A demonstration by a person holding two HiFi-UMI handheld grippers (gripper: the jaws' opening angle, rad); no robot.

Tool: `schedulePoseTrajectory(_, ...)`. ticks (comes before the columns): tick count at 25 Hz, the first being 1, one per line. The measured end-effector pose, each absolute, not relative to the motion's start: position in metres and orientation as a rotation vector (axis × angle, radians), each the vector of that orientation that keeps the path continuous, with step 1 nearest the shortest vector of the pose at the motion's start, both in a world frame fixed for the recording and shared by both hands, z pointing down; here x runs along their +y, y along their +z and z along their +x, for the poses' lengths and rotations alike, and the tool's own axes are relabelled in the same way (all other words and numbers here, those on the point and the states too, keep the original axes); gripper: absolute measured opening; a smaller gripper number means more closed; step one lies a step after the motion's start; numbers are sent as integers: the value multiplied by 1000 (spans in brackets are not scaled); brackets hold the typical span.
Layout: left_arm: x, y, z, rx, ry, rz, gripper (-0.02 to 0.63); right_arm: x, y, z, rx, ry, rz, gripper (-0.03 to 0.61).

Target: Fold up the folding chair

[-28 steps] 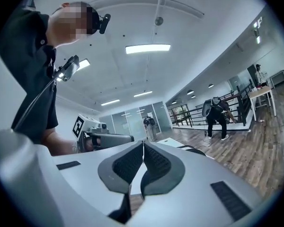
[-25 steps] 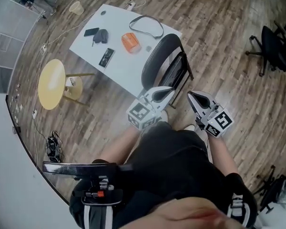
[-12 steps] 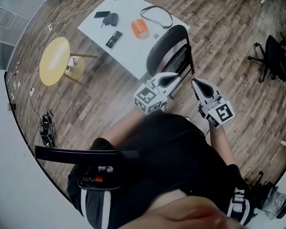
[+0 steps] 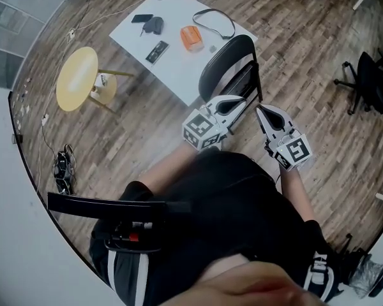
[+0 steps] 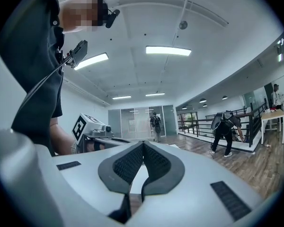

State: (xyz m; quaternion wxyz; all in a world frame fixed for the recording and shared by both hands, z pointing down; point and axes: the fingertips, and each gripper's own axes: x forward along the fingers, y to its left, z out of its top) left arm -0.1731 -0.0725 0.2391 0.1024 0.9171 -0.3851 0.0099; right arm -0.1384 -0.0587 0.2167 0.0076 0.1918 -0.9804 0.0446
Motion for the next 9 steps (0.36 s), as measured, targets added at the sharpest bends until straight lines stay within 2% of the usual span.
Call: schedulePoseTrajectory(9,-74,233,-178,-1145,43,2715,5,-66,213,-137,-3055,120,616,11)
